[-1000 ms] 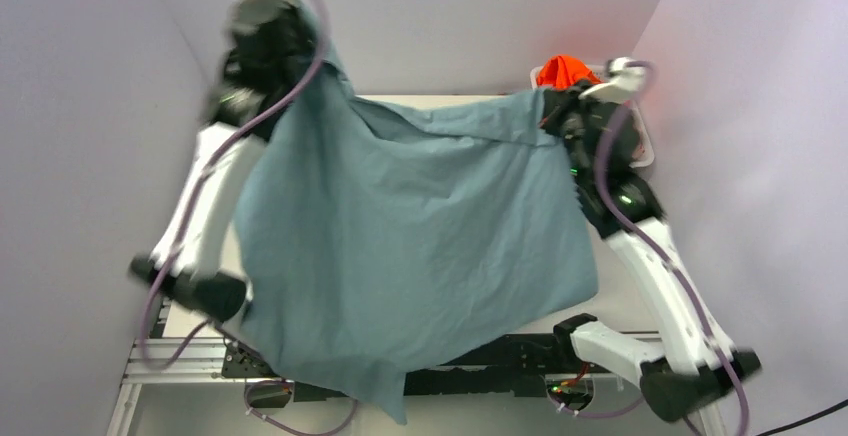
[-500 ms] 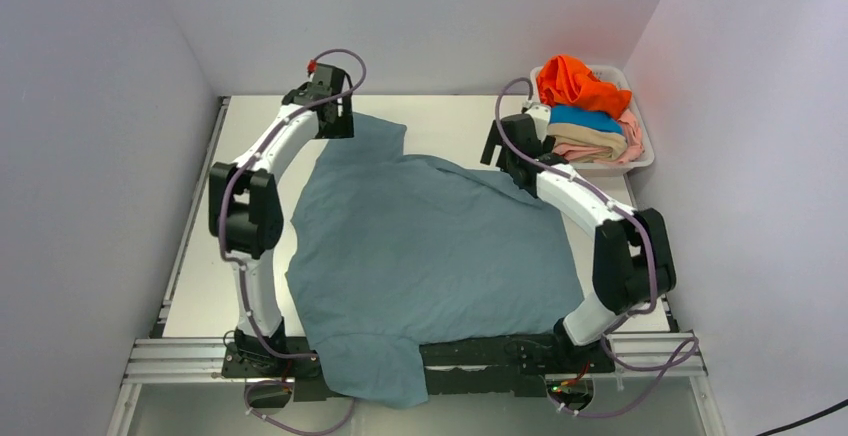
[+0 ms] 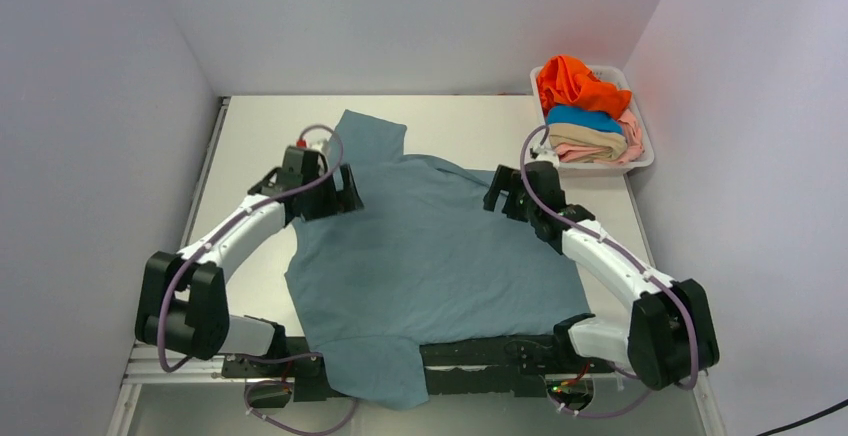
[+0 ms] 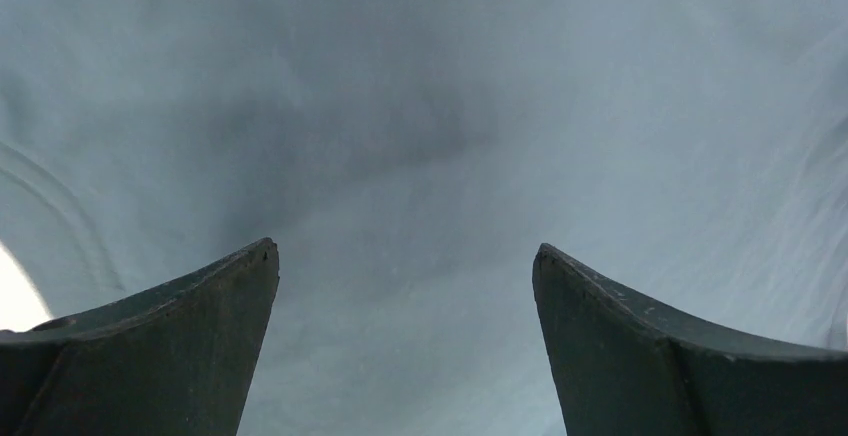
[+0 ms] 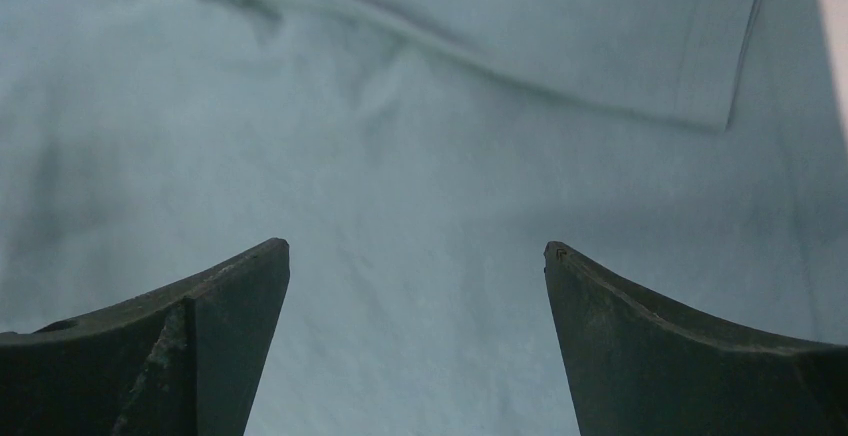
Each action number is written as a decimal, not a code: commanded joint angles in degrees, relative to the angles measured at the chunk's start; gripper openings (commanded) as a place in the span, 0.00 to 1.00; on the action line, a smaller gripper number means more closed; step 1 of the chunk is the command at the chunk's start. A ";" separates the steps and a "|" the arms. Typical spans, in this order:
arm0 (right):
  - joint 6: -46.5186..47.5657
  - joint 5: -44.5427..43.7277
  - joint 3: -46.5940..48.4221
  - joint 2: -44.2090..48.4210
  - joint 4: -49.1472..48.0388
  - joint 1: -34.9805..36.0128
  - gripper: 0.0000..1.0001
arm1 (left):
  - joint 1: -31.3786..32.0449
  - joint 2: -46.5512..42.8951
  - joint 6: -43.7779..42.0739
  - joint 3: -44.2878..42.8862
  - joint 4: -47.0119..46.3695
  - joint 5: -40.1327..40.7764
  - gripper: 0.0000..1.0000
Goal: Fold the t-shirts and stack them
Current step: Flatten out the tshirt
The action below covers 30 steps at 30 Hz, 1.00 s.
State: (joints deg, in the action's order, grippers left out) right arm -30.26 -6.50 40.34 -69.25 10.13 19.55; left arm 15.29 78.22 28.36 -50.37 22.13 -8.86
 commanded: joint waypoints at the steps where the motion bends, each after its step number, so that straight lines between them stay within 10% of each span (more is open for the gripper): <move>1: -0.57 0.97 -0.79 -4.91 -8.21 0.03 1.00 | 0.09 0.76 5.08 6.16 -10.19 -6.38 0.99; 21: -1.93 -15.96 17.24 -36.50 -21.20 -0.69 1.00 | -2.63 8.78 5.65 14.17 -10.17 3.18 0.99; 30: -3.00 -8.63 35.15 -50.75 -22.48 -6.84 1.00 | -2.89 7.51 5.20 14.67 -9.36 2.59 0.99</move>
State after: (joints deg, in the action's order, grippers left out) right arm -31.68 -18.79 68.03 -115.02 -9.63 16.49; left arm 13.21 83.46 35.14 -38.92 7.07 -9.82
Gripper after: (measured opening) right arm 0.997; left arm 0.994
